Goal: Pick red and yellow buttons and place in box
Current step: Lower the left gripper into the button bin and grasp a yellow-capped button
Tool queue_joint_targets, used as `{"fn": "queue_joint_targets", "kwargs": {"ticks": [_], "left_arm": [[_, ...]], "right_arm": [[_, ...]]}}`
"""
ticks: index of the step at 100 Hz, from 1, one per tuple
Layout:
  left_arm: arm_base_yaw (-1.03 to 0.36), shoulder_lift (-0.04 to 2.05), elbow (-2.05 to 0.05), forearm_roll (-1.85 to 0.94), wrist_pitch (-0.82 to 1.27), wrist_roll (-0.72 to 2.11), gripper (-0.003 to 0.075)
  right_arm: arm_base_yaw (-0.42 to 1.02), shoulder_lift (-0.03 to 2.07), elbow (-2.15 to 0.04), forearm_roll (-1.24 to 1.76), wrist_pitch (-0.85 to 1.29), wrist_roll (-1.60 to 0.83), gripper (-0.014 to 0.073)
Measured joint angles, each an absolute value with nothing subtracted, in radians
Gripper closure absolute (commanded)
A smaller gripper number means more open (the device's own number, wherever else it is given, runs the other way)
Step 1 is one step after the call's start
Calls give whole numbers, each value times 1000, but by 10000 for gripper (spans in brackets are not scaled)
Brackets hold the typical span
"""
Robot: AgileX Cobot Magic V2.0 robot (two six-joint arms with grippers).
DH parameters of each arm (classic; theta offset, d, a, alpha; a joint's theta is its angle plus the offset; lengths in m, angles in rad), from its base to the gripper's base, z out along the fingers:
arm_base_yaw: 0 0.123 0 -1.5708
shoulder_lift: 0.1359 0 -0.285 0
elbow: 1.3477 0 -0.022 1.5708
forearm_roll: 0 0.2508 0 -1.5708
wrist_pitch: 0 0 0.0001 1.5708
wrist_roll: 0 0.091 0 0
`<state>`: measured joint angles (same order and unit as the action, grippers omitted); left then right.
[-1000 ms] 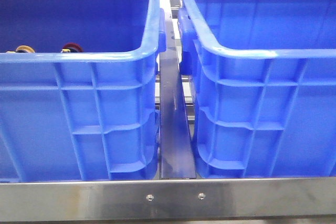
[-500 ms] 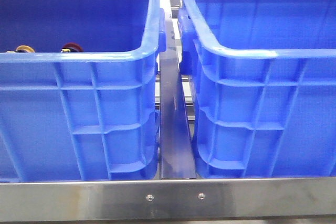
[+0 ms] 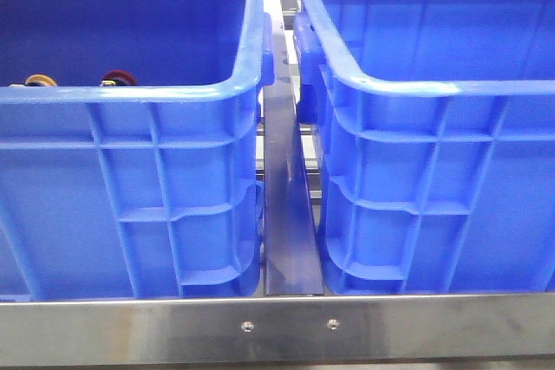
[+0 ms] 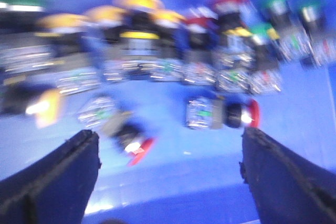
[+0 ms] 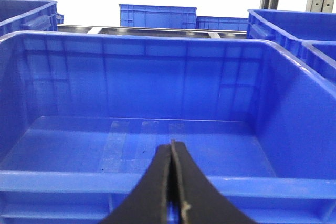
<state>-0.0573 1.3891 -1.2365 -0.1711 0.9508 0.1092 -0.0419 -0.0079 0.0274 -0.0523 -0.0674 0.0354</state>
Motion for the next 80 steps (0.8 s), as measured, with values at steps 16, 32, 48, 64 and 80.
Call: {"fn": "queue_joint_targets", "kwargs": {"ticks": [16,32,48,64,80], "left_arm": [[-63,1541,-1362,-137,1032,88,188],[-63,1670,-1463,-58,1098,45,188],[-63,1762,-1534,-43,1117,35,188],[-63,1832,-1582,-41,1119,35,188],[-63,1885,-1614,-38,1116,35,189]], "right_arm": [[-42,-8,27,-52,-67,35,697],[-42,-8,27,-52,-67,35,697],[-42,-8,27,-52,-67,35,697],[-42,-8,27,-52,-67,35,697],[-42,-8,27,-52,-67,35,697]]}}
